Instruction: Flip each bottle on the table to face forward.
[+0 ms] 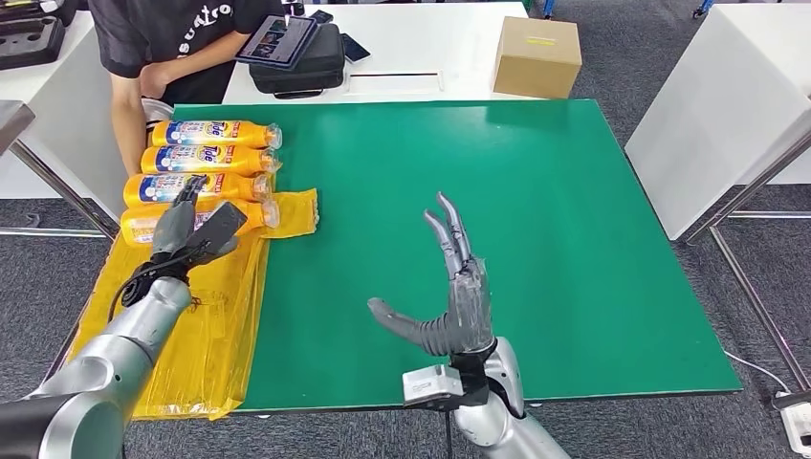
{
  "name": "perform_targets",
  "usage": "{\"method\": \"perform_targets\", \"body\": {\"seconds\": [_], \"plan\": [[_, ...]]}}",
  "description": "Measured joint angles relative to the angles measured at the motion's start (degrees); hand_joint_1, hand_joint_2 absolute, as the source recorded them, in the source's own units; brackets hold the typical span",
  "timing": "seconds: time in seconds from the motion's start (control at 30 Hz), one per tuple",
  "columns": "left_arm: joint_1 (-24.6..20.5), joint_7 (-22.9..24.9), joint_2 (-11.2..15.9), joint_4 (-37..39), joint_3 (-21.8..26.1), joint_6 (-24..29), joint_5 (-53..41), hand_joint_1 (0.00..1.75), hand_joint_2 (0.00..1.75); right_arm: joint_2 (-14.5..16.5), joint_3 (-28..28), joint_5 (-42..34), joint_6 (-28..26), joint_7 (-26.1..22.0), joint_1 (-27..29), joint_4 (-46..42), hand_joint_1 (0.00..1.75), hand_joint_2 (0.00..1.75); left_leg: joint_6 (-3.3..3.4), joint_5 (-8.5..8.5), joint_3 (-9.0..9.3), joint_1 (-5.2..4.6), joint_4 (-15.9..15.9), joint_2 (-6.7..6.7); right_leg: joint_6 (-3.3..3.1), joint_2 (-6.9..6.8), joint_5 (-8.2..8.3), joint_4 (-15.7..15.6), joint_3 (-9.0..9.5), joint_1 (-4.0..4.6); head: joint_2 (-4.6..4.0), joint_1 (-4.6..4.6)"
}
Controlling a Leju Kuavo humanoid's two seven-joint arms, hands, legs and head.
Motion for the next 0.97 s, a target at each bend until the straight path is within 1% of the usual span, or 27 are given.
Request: {"method": "perform_targets", "body": {"seconds": [0.03, 0.07, 0.1, 0.13, 0.2, 0.27, 0.37, 0.57, 0.63, 0.77, 0.97], "plan": [[0.86, -3.95, -0.99, -1.76, 0.94, -4.72, 5.29, 0.0, 1.75, 0.03, -0.57, -1.87, 1.05, -0.21, 0.08, 0.0, 0.0, 1.75, 0.0, 0.0, 0.0, -0.03, 0.0, -0.01, 0.0, -0.01, 0.0, 0.0, 0.02, -0.02, 0.0, 0.0], [2.2, -6.78, -2.08, -4.36, 1.41, -9.45, 10.58, 0.0, 1.75, 0.09, -1.28, -3.73, 2.17, -0.47, 0.24, 0.0, 0.0, 1.75, 0.01, 0.0, 0.0, -0.06, 0.0, -0.02, 0.0, -0.01, 0.0, 0.0, 0.03, -0.05, 0.0, 0.0], [4.05, -8.6, -3.19, -7.74, 1.45, -13.66, 15.9, 0.0, 1.75, 0.2, -2.15, -5.65, 3.44, -0.73, 0.47, 0.0, 0.0, 1.75, 0.02, -0.01, 0.0, -0.09, 0.0, -0.02, 0.01, 0.0, 0.0, 0.0, 0.04, -0.07, -0.01, 0.01], [6.27, -9.22, -4.24, -11.75, 0.88, -16.54, 20.79, 0.0, 1.75, 0.36, -3.18, -7.41, 4.8, -0.93, 0.76, 0.0, 0.0, 1.75, 0.03, -0.02, 0.0, -0.11, 0.0, 0.0, 0.01, 0.02, 0.01, -0.01, 0.04, -0.08, 0.0, 0.02], [10.94, -8.96, -5.69, -20.03, -1.45, -19.12, 28.84, 0.0, 1.75, 0.65, -5.37, -10.32, 7.27, -1.27, 1.39, -0.01, 0.0, 1.75, 0.05, -0.05, 0.0, -0.13, 0.0, 0.04, 0.01, 0.06, 0.01, -0.05, 0.03, -0.09, 0.01, 0.0], [14.81, -8.62, -6.37, -27.08, -4.62, -19.73, 34.24, 0.0, 1.75, 0.78, -7.4, -12.08, 8.74, -1.67, 2.0, -0.02, 0.0, 1.75, 0.05, -0.06, -0.02, -0.12, 0.0, 0.03, 0.03, 0.04, -0.01, -0.08, 0.02, -0.08, 0.02, -0.01], [19.53, -8.15, -6.72, -35.92, -8.88, -19.56, 37.73, 0.0, 1.75, 0.83, -9.71, -13.41, 9.64, -2.22, 2.73, -0.02, 0.0, 1.75, 0.05, -0.07, -0.03, -0.08, 0.0, -0.01, 0.1, -0.02, -0.07, -0.09, 0.02, -0.06, 0.01, -0.02], [27.07, -9.52, -6.76, -48.61, -15.27, -21.19, 42.34, 0.0, 1.75, 0.77, -13.09, -17.59, 12.33, -2.73, 4.4, -1.15, 0.0, 1.75, 0.04, -0.07, -0.03, -0.06, -0.01, 0.01, 0.16, 0.0, -0.1, -0.09, 0.03, -0.05, -0.01, -0.01], [29.56, -9.39, -6.78, -53.01, -16.76, -21.28, 43.72, 0.0, 1.75, 0.58, -14.03, -18.19, 13.23, -1.78, 4.98, -2.78, 0.0, 1.75, 0.04, -0.07, -0.03, -0.06, -0.01, 0.01, 0.17, 0.0, -0.11, -0.09, 0.03, -0.05, 0.0, -0.01], [32.29, -8.11, -6.85, -59.94, -18.47, -20.17, 44.4, 0.0, 1.75, 0.4, -14.97, -18.03, 14.2, 0.95, 5.36, -5.82, 0.0, 1.75, 0.04, -0.08, -0.03, -0.07, -0.01, 0.0, 0.17, -0.01, -0.11, -0.1, 0.04, -0.06, 0.0, 0.0], [34.71, -7.76, -6.86, -66.59, -19.88, -16.53, 42.4, 0.0, 1.75, 0.07, -15.13, -16.99, 15.38, 4.13, 5.93, -8.93, 0.0, 1.75, 0.04, -0.08, -0.03, -0.06, -0.01, 0.0, 0.17, -0.01, -0.1, -0.1, 0.04, -0.05, 0.01, 0.0]]}}
